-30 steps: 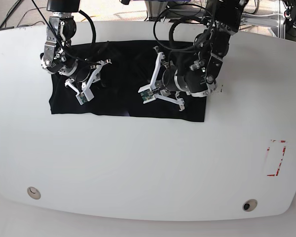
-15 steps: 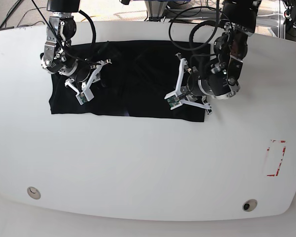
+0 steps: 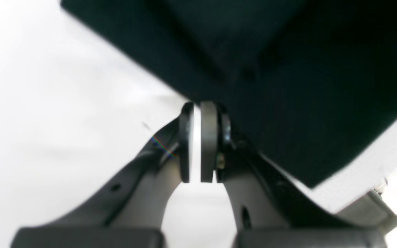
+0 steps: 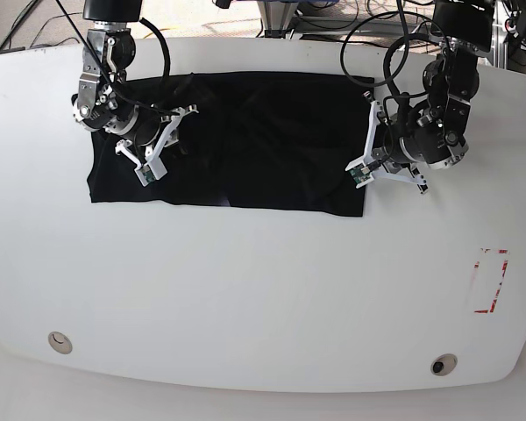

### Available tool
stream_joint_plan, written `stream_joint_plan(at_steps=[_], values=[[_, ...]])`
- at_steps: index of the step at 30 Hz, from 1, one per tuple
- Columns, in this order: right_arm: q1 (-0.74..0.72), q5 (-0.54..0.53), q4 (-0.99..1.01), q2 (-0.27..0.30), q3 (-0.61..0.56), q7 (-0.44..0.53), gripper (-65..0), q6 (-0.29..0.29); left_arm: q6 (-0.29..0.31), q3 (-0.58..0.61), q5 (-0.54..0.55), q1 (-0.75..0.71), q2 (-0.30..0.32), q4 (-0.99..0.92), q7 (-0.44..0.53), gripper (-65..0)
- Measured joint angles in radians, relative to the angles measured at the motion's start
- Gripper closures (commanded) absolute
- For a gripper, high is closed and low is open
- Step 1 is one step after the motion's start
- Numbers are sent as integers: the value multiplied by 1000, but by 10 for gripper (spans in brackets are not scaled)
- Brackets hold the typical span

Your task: Layout the t-shirt on the table in an organized manner, then fold the t-shirt properly

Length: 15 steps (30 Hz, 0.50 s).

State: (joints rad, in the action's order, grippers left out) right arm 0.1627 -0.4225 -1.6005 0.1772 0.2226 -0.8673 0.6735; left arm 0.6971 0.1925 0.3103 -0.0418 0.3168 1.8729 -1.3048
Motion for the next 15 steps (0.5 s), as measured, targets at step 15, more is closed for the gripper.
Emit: stream_joint_plan(at_steps=[15], values=[[0,0,0,0,0,0,-101,0,0,14,0,-16,12,-12,4,-21]])
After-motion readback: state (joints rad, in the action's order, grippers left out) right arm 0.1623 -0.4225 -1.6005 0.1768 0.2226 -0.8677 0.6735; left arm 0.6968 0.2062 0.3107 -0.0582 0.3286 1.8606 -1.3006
